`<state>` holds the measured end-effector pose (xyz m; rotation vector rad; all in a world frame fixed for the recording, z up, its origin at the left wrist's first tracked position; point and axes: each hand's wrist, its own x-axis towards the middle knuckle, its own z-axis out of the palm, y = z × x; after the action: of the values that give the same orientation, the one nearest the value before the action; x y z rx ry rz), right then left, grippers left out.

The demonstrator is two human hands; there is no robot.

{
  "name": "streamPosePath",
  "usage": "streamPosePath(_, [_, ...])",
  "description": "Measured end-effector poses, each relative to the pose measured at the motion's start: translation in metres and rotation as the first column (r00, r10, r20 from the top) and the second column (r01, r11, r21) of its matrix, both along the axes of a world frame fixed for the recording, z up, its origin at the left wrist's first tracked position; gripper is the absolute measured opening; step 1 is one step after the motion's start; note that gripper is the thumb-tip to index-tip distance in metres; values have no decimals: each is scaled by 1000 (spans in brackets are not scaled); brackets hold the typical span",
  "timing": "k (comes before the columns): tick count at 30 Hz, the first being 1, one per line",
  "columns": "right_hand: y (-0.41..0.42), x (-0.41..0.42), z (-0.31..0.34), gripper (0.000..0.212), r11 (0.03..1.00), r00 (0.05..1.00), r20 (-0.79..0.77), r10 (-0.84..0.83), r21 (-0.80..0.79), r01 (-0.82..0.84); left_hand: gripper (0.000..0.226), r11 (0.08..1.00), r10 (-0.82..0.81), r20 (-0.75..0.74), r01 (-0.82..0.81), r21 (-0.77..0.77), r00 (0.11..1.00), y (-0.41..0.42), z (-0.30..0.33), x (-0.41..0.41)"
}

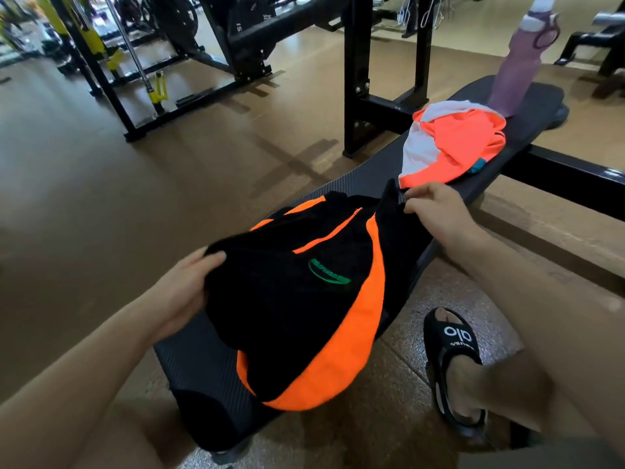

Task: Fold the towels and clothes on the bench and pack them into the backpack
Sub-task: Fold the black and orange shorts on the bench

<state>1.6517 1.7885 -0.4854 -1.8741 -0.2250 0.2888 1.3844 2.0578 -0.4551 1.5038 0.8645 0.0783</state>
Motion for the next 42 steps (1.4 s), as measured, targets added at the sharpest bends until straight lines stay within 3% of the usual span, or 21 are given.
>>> streamPosePath(3, [-12,12,6,15,993,984,154,-92,-59,102,28,986,168,21,-168,14,986,8,14,9])
streamPosePath(5, [-28,23,1,18,931,973,225,-48,-342,125,31,981,194,-68,-193,19,979,8,19,11])
streamPosePath(7, [-43,25,-7,21,701,971,160,176,-713,-10,32,997,78,-224,-71,39,971,4,15,9])
streamPosePath(9, [-47,22,-11,21,533,959,33,283,-836,-128,30,991,-109,-374,131,34,921,-2,10,5])
streamPosePath(10, [-45,20,-10,23,534,957,-11,289,-828,-171,31,979,-185,-407,206,9,895,-5,9,2])
streamPosePath(13, [-44,10,6,38,671,933,-237,270,-649,-359,34,937,-339,-419,344,-68,842,-6,8,-5])
streamPosePath(14, [-45,9,8,41,662,897,-311,312,-606,-441,34,914,-392,-422,397,-81,817,-5,7,-8])
streamPosePath(16, [-48,1,12,36,640,849,-335,409,-558,-528,34,890,-430,-432,452,-56,792,-2,5,-12])
streamPosePath(17, [-46,-4,13,32,687,847,-311,430,-496,-531,35,897,-412,-426,440,-36,806,-1,4,-13])
streamPosePath(20, [-39,-7,16,33,905,919,-233,317,-215,-366,29,958,-280,-271,284,-26,921,-3,8,-12])
streamPosePath(22, [-39,2,15,30,957,973,-109,205,-184,-222,27,989,-149,-157,147,-20,976,-2,15,-7])
streamPosePath(23, [-41,10,10,28,959,989,-17,147,-243,-146,26,994,-105,-140,105,-5,985,-1,18,-6])
streamPosePath(25, [-50,25,0,26,869,987,126,103,-494,-27,29,992,-125,-179,125,-13,976,4,19,-6])
streamPosePath(28, [-54,21,-11,30,607,971,52,233,-788,-103,62,923,-373,-371,382,-52,850,9,10,-15])
streamPosePath(29, [-50,17,-13,31,564,966,29,255,-817,-124,64,899,-410,-425,437,-38,807,8,6,-18])
streamPosePath(31, [-37,7,-17,39,550,950,91,297,-830,-92,46,860,-434,-474,509,36,767,2,-1,-22])
streamPosePath(34, [-17,-5,-21,64,574,889,223,399,-817,-52,34,894,-312,-413,412,178,855,-3,-11,-21])
streamPosePath(37, [-5,-11,-22,88,466,852,225,472,-884,-25,35,948,-136,-310,214,236,941,1,-25,-12])
streamPosePath(39, [3,-10,-23,89,391,819,227,527,-920,3,44,950,-84,-296,166,263,952,7,-33,-3])
streamPosePath(42, [17,-7,-23,72,361,744,265,614,-932,34,49,929,-115,-322,217,301,940,11,-40,18])
